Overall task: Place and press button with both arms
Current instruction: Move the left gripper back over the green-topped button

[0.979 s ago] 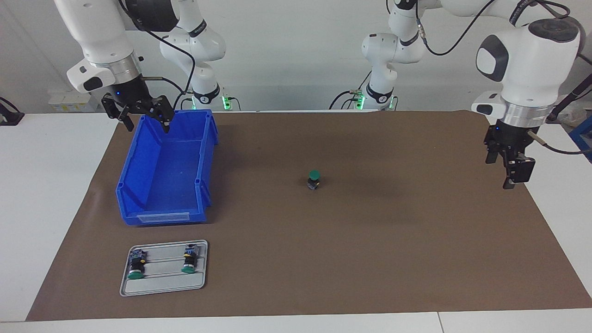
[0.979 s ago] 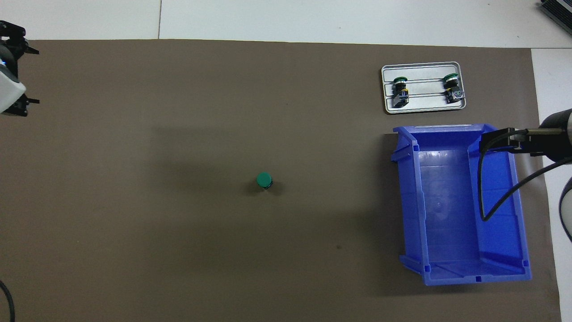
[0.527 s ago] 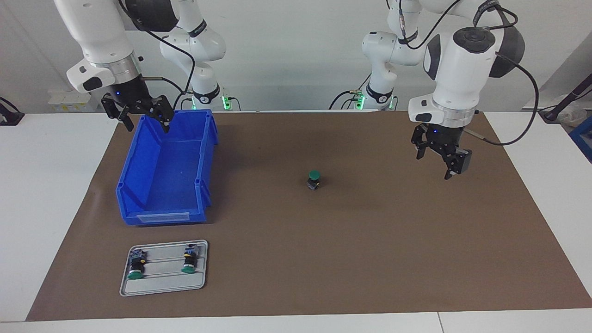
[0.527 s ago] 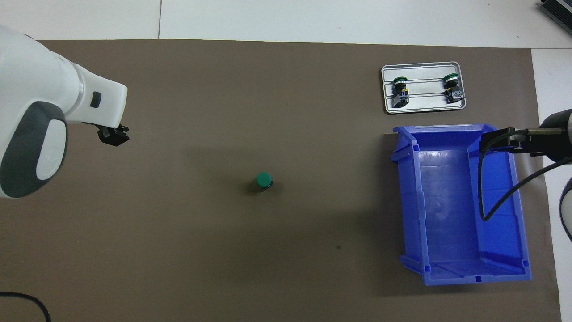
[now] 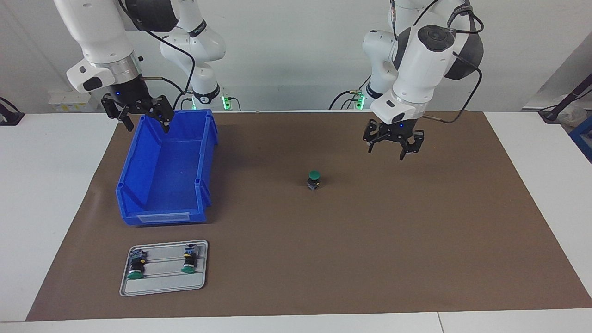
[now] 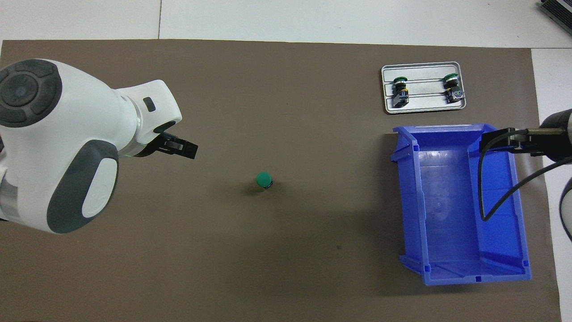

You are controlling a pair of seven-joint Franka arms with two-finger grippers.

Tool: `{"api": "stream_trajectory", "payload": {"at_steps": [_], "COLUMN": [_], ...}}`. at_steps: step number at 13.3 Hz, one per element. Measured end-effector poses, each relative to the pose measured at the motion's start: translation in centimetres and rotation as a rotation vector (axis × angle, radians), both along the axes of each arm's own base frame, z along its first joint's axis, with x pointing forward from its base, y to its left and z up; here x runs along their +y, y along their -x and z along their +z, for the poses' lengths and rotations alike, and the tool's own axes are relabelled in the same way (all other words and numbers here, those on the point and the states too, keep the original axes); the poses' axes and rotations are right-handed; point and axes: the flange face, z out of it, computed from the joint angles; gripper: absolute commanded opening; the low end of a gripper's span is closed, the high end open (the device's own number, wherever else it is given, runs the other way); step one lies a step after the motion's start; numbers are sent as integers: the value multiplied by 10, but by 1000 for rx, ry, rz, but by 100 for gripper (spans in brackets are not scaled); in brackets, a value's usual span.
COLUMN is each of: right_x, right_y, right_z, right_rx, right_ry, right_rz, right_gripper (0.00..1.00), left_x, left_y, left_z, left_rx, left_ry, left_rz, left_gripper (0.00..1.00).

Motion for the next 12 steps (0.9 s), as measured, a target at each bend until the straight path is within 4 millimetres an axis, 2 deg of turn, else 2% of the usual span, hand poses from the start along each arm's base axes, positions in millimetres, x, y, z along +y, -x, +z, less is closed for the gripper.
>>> {"api": "stream_trajectory", "payload": {"at_steps": [1, 2, 6, 12], "right_x": [0, 0, -1, -1], "right_y": [0, 0, 0, 0], "right_z": [0, 0, 0, -1], "right_rx": [0, 0, 1, 2], "right_ry": [0, 0, 0, 0], "right_rz": [0, 0, -1, -2], "right_gripper": [100, 100, 100, 100], "left_x": [-11, -21, -40, -79], "left_y": [5, 10, 29, 48], "left_z": [1, 1, -2, -1], "left_rx": [3, 8, 78, 63], "left_ry": [6, 9, -21, -5], "left_rz": [56, 85, 107, 166], "left_gripper": [4, 0, 0, 0]}}
